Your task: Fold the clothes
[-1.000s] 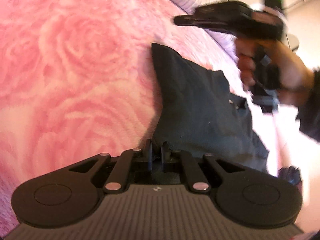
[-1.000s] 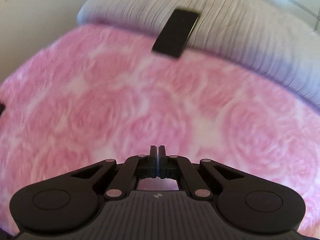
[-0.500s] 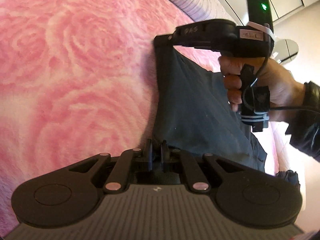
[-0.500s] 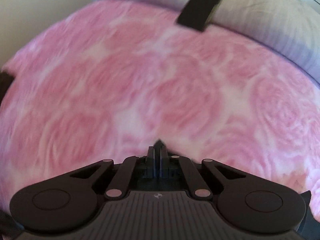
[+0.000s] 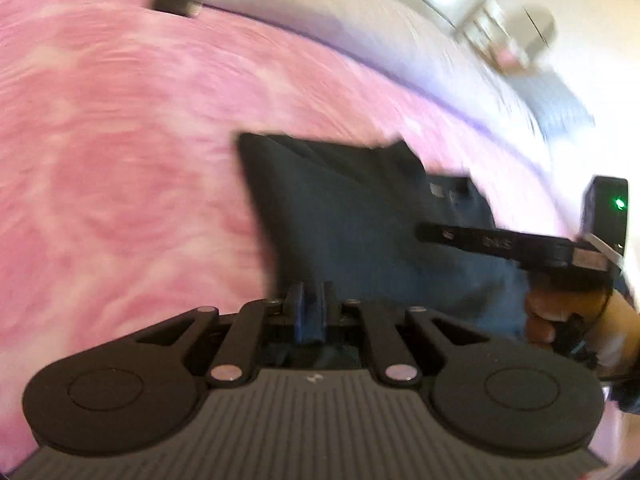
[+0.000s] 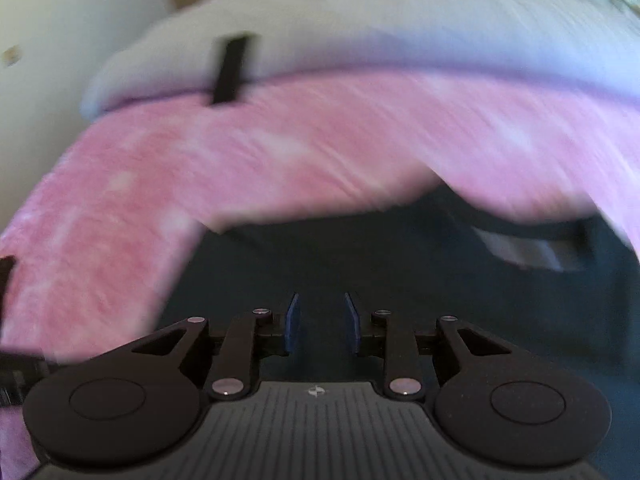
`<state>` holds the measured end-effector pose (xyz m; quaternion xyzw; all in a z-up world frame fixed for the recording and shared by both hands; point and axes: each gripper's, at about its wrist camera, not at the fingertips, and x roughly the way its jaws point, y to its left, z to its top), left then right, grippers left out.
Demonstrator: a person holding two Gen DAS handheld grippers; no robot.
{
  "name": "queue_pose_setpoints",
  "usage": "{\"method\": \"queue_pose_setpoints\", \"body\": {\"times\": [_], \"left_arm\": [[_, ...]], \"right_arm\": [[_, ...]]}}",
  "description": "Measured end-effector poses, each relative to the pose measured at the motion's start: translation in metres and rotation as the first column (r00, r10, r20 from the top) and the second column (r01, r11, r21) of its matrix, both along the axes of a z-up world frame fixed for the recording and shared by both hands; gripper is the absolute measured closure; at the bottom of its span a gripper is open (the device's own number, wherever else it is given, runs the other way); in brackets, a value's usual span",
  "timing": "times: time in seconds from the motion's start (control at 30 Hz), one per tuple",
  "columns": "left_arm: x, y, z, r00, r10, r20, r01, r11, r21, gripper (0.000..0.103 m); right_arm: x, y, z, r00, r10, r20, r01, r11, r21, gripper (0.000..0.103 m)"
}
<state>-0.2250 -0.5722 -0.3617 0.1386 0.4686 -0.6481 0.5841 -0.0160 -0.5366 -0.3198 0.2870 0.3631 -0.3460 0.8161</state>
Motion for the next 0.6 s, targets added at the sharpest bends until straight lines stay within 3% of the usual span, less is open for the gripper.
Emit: {"method": "queue_pose_setpoints", "body": {"times": [0.1,0.27,0.37,0.5,0.6], "left_arm": [[-0.003,0.0,-0.009,0.998,-0.038,0.056,0.035,0.998,0.045,0.096],[0.01,0.03,0.009,0.985,-0.063,0.161,0.039,0.988,0.15,0.096],[0.008,0.041,0.037,0.973,-0.102,0.206,0.071,0.986,0.15,0.096],[-0.021,0.039,0.066,0.96,-0.188,0.206,0.164,0.978,0.127,0.096],[-0.066,0.027,0.083,0.926,-0.301,0.229,0.285,0.953,0.099,0.091]], "right_arm": [[-0.062,0.005,-0.017,0.974,-0.222,-0.055,0.222,0.975,0.001,0.076],[-0.144,0.024,-0.003,0.903,-0.406,-0.14,0.409,0.912,-0.005,0.08],[-0.183,0.045,0.024,0.853,-0.504,-0.134,0.511,0.859,0.022,0.068],[-0.236,0.077,0.064,0.759,-0.646,-0.083,0.65,0.759,0.031,0.059],[-0.291,0.094,0.087,0.675,-0.737,-0.036,0.738,0.675,0.006,0.05]]}}
